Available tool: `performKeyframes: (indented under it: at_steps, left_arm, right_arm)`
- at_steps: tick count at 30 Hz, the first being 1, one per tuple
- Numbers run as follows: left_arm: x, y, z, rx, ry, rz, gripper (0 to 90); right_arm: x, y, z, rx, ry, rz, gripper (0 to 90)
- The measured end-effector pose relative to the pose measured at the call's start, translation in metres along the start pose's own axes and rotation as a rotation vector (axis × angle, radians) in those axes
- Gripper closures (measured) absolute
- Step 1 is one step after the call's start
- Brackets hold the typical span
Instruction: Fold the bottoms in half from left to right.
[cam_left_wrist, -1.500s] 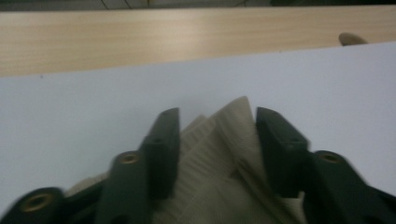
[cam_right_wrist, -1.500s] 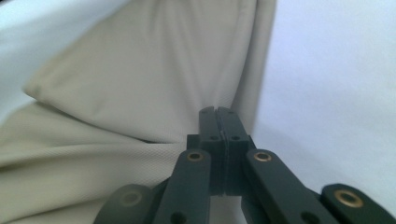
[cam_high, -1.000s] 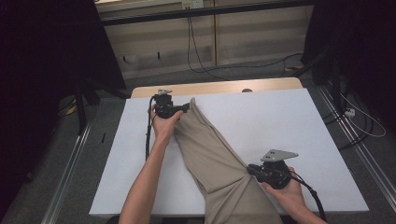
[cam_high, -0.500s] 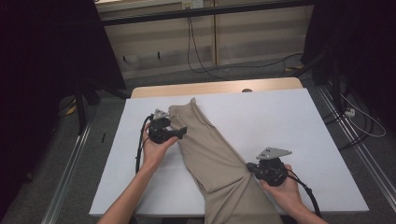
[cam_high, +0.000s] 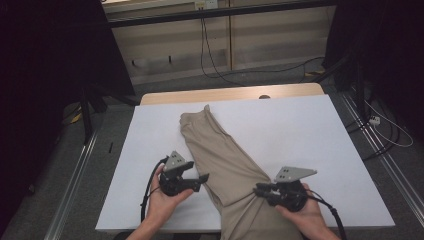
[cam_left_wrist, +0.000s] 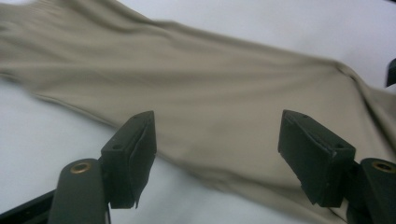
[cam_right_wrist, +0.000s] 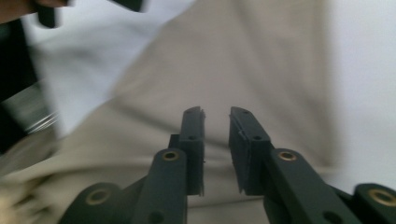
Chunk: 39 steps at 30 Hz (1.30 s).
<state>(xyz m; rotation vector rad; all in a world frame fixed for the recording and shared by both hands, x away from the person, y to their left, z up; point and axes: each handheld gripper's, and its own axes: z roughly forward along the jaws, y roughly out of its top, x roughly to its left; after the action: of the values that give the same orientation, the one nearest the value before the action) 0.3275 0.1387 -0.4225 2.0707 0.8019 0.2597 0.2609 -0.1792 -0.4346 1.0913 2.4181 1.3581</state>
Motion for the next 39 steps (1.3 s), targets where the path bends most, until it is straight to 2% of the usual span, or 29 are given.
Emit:
performKeyframes:
  at_steps: [2,5,8,9,11,13,15,23,25,26,30,31,33,34,35,37,38,39]
  left_arm:
    - [-0.012,-0.003,0.005,0.022,-0.013,0.033,28.2]
    - [-0.023,-0.001,0.018,0.053,-0.007,0.076,27.5]
    - [-0.023,0.002,0.027,0.061,-0.012,0.087,27.8]
    - [-0.022,0.001,0.030,0.081,-0.009,0.081,27.9]
    - [-0.022,-0.002,0.034,0.120,0.017,0.089,29.8]
    - [-0.019,-0.005,0.038,0.136,0.031,0.088,30.4]
    - [-0.018,-0.007,0.041,0.145,0.049,0.101,32.2]
    - [-0.013,-0.006,0.039,0.142,0.066,0.079,32.8]
    - [-0.012,-0.006,0.040,0.143,0.066,0.075,32.8]
    - [-0.010,-0.006,0.040,0.151,0.089,0.074,33.0]
    - [-0.005,-0.007,0.039,0.158,0.104,0.045,31.5]
    - [-0.003,-0.007,0.038,0.156,0.097,0.041,30.9]
    - [-0.004,-0.006,0.037,0.161,0.100,0.041,30.5]
    - [-0.005,-0.006,0.035,0.166,0.086,0.025,29.8]
    - [-0.008,-0.005,0.032,0.155,0.055,0.014,29.1]
    - [-0.018,-0.002,0.024,0.134,0.024,0.048,31.3]
    - [-0.025,-0.002,0.020,0.129,0.022,0.076,33.5]
    - [-0.032,-0.002,0.017,0.129,0.006,0.106,34.5]
  right_arm:
    - [0.016,-0.004,0.009,0.043,0.055,-0.060,70.7]
    - [0.030,-0.003,0.022,0.082,0.102,-0.101,62.8]
    - [0.033,-0.005,0.030,0.113,0.085,-0.132,60.6]
    - [0.032,-0.007,0.032,0.126,0.077,-0.141,62.5]
    - [0.029,-0.009,0.031,0.126,0.069,-0.150,72.6]
    - [0.024,-0.009,0.028,0.136,0.073,-0.128,89.5]
    - [0.019,-0.011,0.024,0.138,0.091,-0.104,90.0]
    - [0.015,-0.022,-0.008,0.138,0.087,-0.088,90.0]
    - [0.014,-0.027,-0.016,0.153,0.078,-0.089,90.0]
    - [0.014,-0.030,-0.020,0.153,0.071,-0.089,90.0]
    - [0.016,-0.041,-0.033,0.190,0.066,-0.097,90.0]
    - [0.017,-0.044,-0.036,0.206,0.061,-0.100,90.0]
    - [0.017,-0.049,-0.042,0.204,0.057,-0.083,90.0]
    - [0.016,-0.049,-0.044,0.199,0.046,-0.090,90.0]
    - [0.015,-0.048,-0.045,0.181,0.036,-0.080,90.0]
    - [0.011,-0.044,-0.044,0.145,0.025,-0.056,87.6]
    - [0.009,-0.042,-0.043,0.128,0.016,-0.042,80.9]
    - [0.005,-0.039,-0.042,0.122,0.005,-0.033,79.6]
